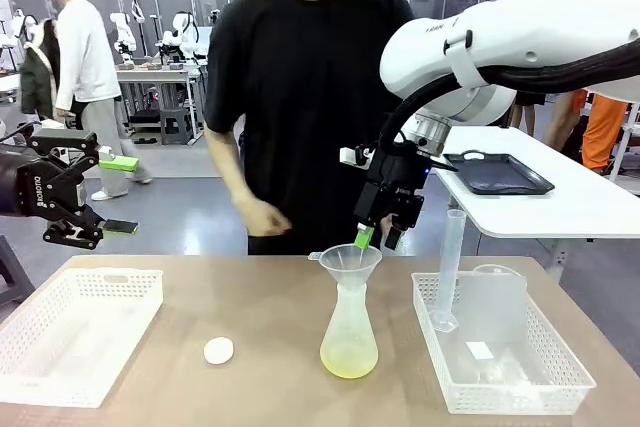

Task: Prepare the solutions needed for the experiment.
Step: Once the solution is in the Big flask , pick up the Plastic Funnel and place it back into the right Organizing basket.

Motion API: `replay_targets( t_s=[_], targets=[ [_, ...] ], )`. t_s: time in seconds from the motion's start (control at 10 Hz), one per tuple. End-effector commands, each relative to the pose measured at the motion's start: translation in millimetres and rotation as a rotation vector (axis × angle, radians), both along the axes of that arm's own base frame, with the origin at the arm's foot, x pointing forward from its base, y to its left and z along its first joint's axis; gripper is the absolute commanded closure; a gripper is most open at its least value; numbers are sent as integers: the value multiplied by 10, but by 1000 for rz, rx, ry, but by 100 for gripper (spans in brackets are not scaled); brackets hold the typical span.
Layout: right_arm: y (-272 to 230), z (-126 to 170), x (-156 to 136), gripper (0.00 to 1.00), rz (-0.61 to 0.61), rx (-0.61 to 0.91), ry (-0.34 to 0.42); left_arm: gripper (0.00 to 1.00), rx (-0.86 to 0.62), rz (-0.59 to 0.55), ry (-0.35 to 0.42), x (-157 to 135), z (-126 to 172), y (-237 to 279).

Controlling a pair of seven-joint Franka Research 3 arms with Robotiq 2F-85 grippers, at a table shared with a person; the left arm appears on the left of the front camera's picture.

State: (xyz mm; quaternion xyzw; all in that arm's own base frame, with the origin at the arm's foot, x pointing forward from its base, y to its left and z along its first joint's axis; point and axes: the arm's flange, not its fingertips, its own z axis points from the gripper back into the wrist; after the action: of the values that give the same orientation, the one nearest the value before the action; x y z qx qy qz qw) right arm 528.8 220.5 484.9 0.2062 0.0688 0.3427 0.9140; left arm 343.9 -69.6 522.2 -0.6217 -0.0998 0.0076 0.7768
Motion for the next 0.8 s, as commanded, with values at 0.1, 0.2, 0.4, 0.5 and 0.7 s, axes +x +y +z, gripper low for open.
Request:
replay_targets(
  t_s=[0.1, 0.2, 0.4, 0.5, 0.7],
  targets=[
    [97, -66, 88, 7, 40, 2, 43, 0, -27, 0, -3, 1, 29, -29],
    [117, -104, 104, 7, 43, 3, 56, 0, -27, 0, -3, 1, 29, -29],
    [150, -195, 164, 7, 35, -7, 89, 0, -27, 0, -3, 1, 29, -29],
    [167, -227, 182, 7, 30, -18, 104, 0, -27, 0, -3, 1, 29, -29],
    [194, -254, 216, 23, 24, -38, 114, 0, -27, 0, -3, 1, 29, -29]
  ],
)
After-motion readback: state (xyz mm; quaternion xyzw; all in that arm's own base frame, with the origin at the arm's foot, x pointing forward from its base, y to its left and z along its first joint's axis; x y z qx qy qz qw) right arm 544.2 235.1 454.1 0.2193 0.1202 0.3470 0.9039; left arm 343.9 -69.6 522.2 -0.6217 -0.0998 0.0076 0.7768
